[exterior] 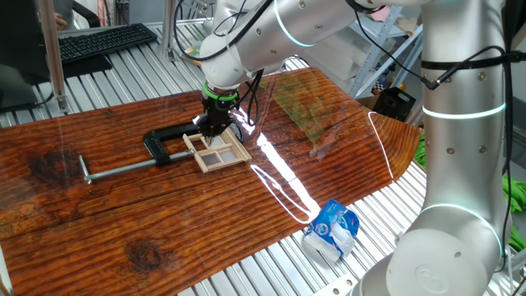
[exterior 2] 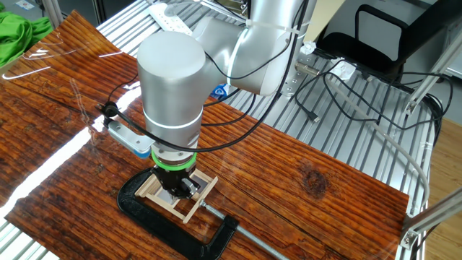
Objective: Close a sliding window
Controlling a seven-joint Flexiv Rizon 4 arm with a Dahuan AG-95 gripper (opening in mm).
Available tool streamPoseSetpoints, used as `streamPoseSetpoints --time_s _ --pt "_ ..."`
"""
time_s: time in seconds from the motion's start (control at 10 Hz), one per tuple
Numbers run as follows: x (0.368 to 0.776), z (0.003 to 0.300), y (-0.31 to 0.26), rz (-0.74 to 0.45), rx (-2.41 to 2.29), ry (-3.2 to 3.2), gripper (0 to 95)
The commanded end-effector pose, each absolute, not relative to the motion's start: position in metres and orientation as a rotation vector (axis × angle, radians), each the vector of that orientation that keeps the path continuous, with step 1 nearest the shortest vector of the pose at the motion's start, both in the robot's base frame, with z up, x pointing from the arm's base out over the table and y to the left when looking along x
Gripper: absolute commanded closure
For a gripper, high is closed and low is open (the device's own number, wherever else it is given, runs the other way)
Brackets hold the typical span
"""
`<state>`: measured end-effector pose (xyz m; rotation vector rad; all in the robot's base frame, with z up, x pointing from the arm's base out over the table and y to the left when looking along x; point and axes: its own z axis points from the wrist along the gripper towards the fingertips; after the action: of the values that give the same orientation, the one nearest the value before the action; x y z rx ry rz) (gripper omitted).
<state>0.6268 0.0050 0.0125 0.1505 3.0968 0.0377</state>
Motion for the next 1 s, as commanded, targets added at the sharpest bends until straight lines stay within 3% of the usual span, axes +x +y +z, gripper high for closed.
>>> streamPoseSetpoints --time_s 0.1,1.0 --pt "0.626 0.013 0.008 0.051 0.143 3.101 95.0" --pt "0.623 0.011 0.02 0.07 0.189 3.096 95.0"
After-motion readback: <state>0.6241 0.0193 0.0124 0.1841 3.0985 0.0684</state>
